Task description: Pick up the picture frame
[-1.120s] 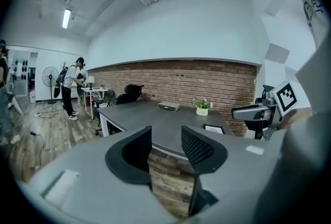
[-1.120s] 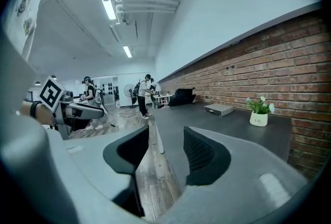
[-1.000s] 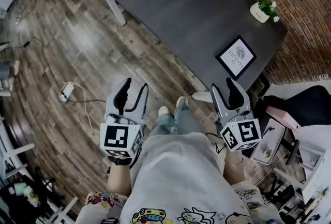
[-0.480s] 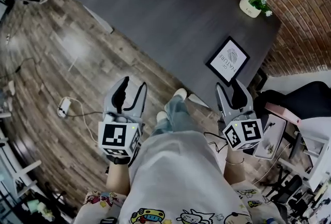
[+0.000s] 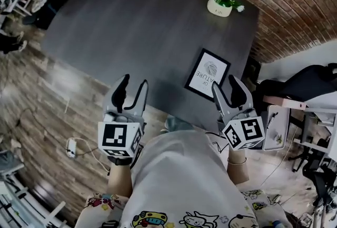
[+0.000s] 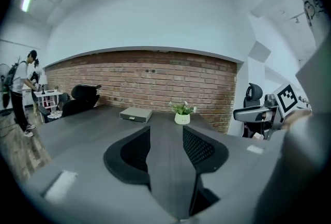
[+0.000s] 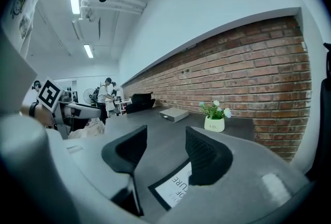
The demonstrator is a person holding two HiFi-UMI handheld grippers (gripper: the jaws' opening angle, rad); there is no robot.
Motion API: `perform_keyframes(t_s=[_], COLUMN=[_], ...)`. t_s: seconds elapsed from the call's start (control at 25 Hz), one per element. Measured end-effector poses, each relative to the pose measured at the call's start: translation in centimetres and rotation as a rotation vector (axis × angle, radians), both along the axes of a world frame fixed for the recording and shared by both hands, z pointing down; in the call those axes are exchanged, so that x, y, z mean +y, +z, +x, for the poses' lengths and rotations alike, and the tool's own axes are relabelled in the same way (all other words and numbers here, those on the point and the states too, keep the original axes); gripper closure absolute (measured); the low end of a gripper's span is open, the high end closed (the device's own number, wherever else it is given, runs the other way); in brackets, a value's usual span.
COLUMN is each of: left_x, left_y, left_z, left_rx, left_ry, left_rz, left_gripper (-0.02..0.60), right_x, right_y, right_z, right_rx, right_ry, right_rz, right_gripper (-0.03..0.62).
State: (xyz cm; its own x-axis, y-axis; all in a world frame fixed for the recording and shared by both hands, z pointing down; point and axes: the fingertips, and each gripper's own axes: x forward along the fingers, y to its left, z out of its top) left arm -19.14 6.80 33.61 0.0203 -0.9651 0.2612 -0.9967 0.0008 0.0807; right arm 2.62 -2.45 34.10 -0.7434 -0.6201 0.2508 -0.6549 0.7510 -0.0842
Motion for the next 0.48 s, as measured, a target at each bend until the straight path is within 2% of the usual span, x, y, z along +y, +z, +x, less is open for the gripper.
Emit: perform_keyframes(t_s=[0.24, 0.48], left_x=[-6.0, -9.9], left_y=[-0.6, -1.1], left_z=[2.9, 6.2], left_rx=[-0.009, -0.021], left_ry=[0.123, 0.238], left_rz=[0.004, 0.0], left_gripper=[0.377, 0.38], right_x=[-2.9, -4.1], right_y=[-0.2, -0.5], right_z=[3.4, 5.9], right_rx=[-0.021, -0.047], right_ry=[0.107, 0.189], right_rz=[-0.006, -0.012], right_gripper=[0.364, 0.364])
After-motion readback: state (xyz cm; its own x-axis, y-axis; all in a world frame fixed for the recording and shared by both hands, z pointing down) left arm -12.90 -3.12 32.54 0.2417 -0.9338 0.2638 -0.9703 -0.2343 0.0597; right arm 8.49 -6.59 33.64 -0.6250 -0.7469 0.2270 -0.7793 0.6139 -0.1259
